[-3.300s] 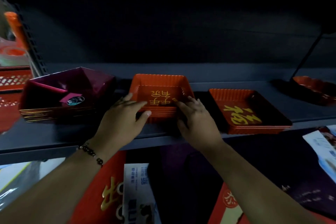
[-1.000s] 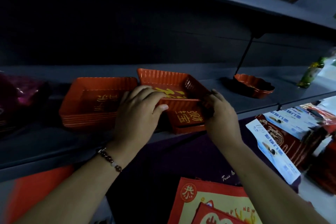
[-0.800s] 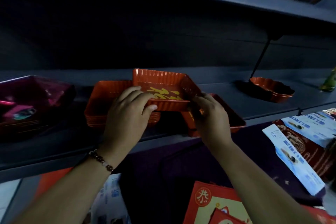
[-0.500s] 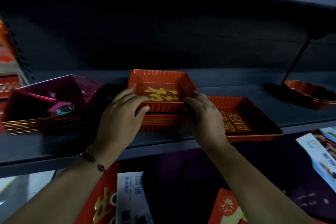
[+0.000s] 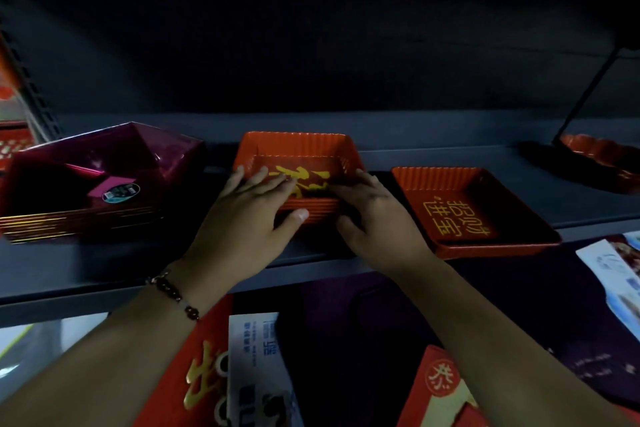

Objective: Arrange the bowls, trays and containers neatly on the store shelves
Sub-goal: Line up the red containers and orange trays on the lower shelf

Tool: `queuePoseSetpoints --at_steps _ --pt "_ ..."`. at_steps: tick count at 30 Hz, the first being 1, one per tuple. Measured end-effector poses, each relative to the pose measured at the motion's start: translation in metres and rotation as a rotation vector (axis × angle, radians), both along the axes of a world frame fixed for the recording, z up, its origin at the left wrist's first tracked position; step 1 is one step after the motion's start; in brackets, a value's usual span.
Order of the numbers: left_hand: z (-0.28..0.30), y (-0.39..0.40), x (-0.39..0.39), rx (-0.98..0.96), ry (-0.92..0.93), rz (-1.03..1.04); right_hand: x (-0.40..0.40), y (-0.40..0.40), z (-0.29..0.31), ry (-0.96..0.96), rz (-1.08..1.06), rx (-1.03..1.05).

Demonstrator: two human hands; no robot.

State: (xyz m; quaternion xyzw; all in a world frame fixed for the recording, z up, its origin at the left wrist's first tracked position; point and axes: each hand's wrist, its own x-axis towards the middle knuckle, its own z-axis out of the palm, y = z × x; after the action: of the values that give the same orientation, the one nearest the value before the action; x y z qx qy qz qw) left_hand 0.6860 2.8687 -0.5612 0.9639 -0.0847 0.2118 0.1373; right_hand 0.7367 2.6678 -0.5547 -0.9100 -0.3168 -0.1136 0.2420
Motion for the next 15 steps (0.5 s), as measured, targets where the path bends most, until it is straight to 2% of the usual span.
queuePoseSetpoints --at_steps 5,12,15 --pt "0.001 -0.028 0.005 0.037 -0.023 0.004 -0.005 -0.015 0.001 -0.099 -0.107 -0.213" --pt "-0.005 -0.104 0.01 0.053 -0.055 -0.184 0.001 -0.114 0.005 0.18 -0.47 -0.298" --pt "-0.01 -0.149 0.017 0.047 -0.047 -0.271 0.006 -0.154 -0.003 0.276 -0.571 -0.421"
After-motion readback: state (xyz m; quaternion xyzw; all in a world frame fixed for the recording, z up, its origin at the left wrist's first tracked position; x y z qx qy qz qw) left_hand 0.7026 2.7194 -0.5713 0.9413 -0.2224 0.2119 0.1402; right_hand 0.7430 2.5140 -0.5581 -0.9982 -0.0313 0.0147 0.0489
